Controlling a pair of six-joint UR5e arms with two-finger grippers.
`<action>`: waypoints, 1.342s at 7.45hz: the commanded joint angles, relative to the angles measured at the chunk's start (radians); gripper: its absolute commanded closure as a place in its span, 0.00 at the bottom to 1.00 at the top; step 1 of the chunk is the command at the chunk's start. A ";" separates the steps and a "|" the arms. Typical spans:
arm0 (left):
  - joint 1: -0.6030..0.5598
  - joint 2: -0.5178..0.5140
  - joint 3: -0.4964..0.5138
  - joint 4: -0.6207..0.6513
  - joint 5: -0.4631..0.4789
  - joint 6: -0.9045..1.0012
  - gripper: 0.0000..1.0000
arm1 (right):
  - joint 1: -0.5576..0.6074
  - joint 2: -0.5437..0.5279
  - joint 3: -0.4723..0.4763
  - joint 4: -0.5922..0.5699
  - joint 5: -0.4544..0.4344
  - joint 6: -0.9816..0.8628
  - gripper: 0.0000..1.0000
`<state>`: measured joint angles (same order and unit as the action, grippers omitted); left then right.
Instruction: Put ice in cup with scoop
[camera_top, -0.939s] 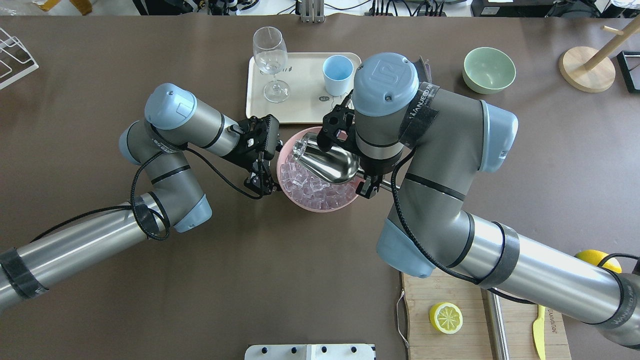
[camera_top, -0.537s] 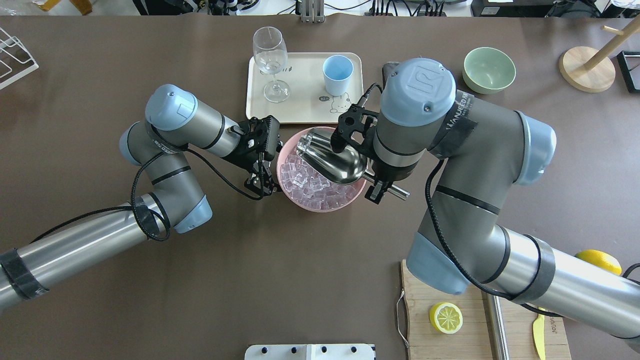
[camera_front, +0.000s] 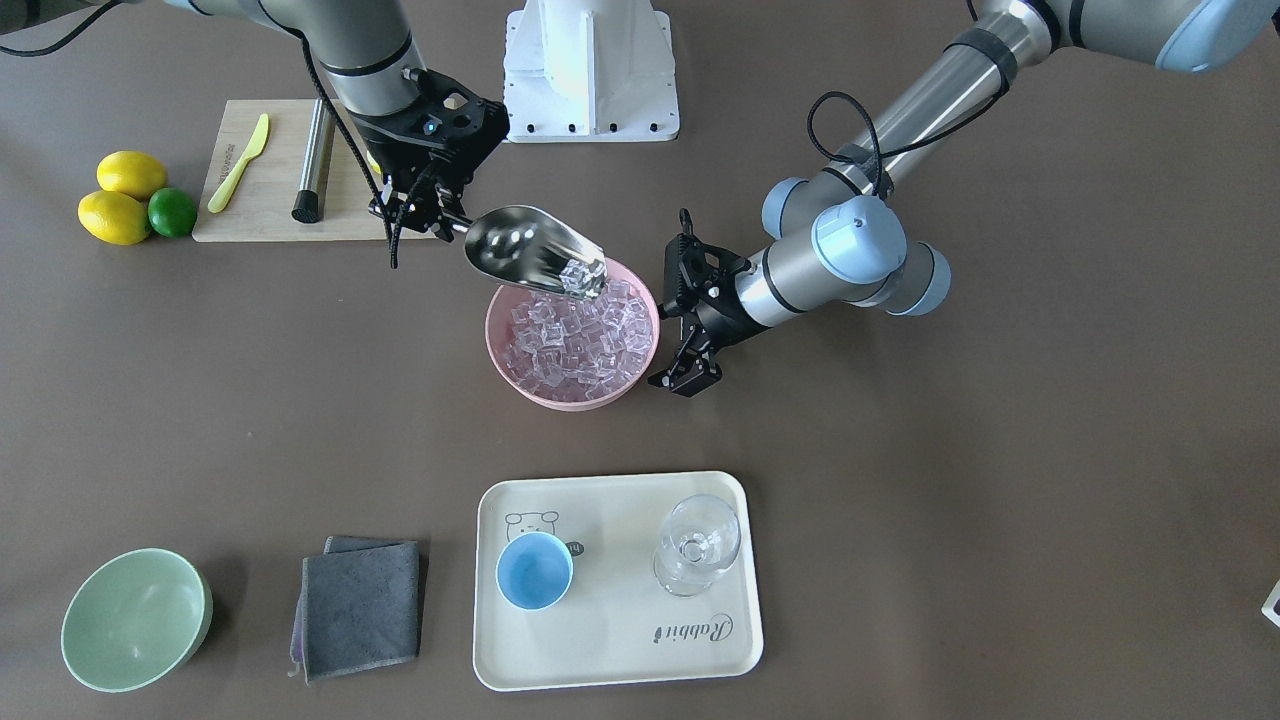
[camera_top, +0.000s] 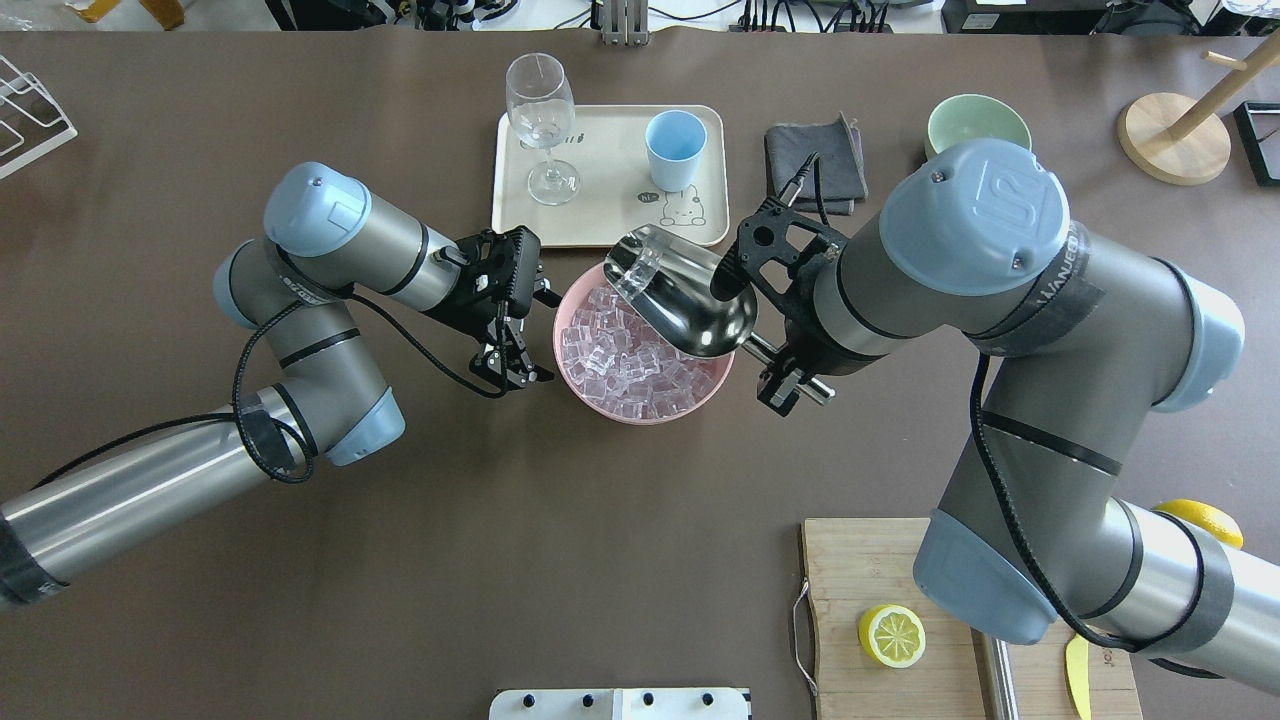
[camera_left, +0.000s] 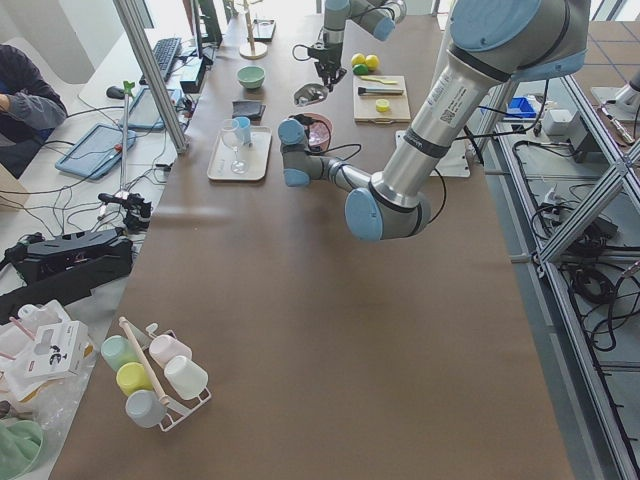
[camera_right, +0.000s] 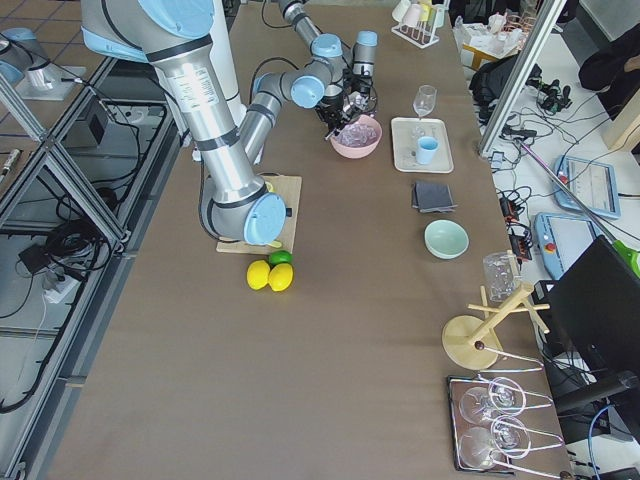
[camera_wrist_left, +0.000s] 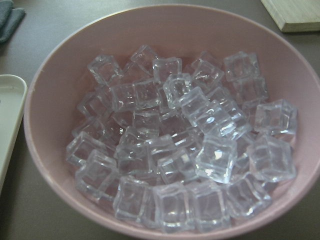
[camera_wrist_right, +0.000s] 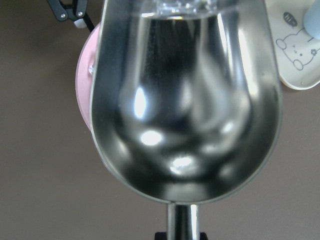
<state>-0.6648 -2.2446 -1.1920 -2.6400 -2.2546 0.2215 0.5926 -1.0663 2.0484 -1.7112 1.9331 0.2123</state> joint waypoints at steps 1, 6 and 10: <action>-0.057 0.164 -0.278 0.214 -0.051 -0.002 0.01 | 0.028 -0.017 0.027 0.090 -0.043 0.084 1.00; -0.079 0.229 -0.382 0.414 -0.051 -0.001 0.01 | 0.119 -0.058 -0.100 0.079 0.102 0.087 1.00; -0.090 0.229 -0.382 0.437 -0.053 -0.002 0.01 | 0.246 0.064 -0.210 -0.253 0.345 0.033 1.00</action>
<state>-0.7516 -2.0157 -1.5738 -2.2077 -2.3072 0.2209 0.8046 -1.0819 1.8992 -1.8014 2.2081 0.2834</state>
